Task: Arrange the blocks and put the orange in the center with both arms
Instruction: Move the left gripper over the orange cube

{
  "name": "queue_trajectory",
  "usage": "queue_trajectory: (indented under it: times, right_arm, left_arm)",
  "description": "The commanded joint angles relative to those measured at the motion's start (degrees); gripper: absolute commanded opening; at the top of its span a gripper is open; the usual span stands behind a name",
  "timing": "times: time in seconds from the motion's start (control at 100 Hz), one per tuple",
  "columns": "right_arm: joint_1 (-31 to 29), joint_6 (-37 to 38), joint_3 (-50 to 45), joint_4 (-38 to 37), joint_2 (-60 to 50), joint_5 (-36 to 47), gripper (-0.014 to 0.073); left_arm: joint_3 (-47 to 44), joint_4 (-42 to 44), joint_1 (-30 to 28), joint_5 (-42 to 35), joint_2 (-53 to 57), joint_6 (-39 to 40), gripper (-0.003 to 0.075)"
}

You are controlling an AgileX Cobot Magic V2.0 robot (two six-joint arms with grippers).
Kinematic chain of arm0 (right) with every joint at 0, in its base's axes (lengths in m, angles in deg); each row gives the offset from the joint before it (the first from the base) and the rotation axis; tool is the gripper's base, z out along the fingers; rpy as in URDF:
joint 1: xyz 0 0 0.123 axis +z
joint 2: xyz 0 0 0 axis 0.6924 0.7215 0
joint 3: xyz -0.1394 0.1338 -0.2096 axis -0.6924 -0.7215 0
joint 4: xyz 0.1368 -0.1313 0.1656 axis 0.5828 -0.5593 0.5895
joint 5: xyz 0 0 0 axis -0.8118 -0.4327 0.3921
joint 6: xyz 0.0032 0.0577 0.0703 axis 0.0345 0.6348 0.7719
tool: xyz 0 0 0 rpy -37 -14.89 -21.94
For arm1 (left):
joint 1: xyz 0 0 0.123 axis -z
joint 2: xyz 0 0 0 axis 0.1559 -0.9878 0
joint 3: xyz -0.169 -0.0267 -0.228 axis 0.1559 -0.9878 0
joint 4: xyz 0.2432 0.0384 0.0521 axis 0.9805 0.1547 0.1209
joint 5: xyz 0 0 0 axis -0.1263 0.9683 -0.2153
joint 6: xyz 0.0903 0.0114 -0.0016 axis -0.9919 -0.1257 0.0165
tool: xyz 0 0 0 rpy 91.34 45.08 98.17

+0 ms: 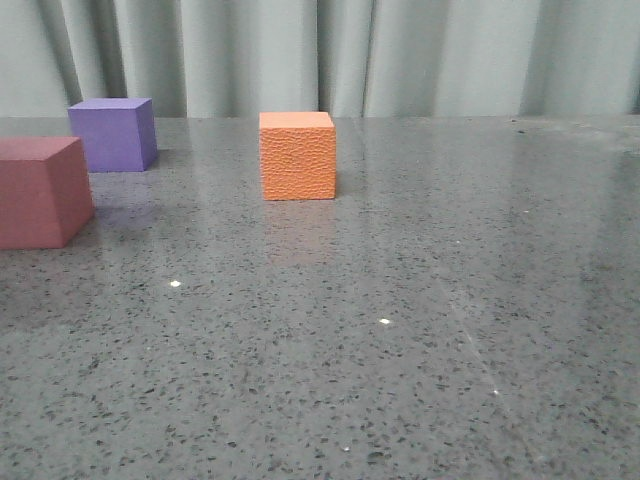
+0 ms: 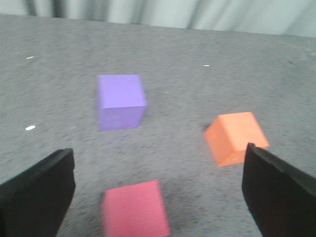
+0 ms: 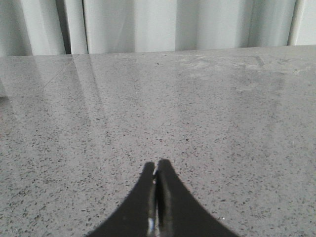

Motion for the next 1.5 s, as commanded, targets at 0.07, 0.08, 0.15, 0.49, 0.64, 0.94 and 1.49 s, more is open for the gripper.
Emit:
queue_trajectory:
  times: [0.07,0.08,0.15,0.49,0.64,0.94,1.49]
  right_arm:
    - [-0.3,-0.5,0.8,0.0,-1.1,5.1,-0.0067]
    - [-0.3,-0.5,0.8,0.0,-1.1,5.1,-0.0067]
    - [-0.3,-0.5,0.8,0.0,-1.1,5.1,-0.0067]
    - [-0.3,-0.5,0.8,0.0,-1.1,5.1,-0.0067]
    - [-0.3,-0.5,0.8,0.0,-1.1,5.1,-0.0067]
    - [-0.3,-0.5,0.8,0.0,-1.1,5.1,-0.0067]
    - [-0.3,-0.5,0.8,0.0,-1.1,5.1,-0.0067]
  left_arm:
    - [7.0,11.0,9.9,-4.4,-5.7,12.5,0.0609]
    - [7.3,11.9,10.3,-4.4,-6.0,13.3,0.0606]
    - [9.6,20.1,15.1,-4.3,-9.5,21.0,0.0599]
    - [24.8,43.1,31.7,2.8,-29.6,43.8,0.0599]
    - [32.7,43.8,34.2,6.4,-37.7,45.3,0.0599]
    - [39.7,44.4,35.5,10.1,-44.6,45.5,0.0599]
    - [39.7,46.8,35.4,11.9,-45.9,51.6,0.0599]
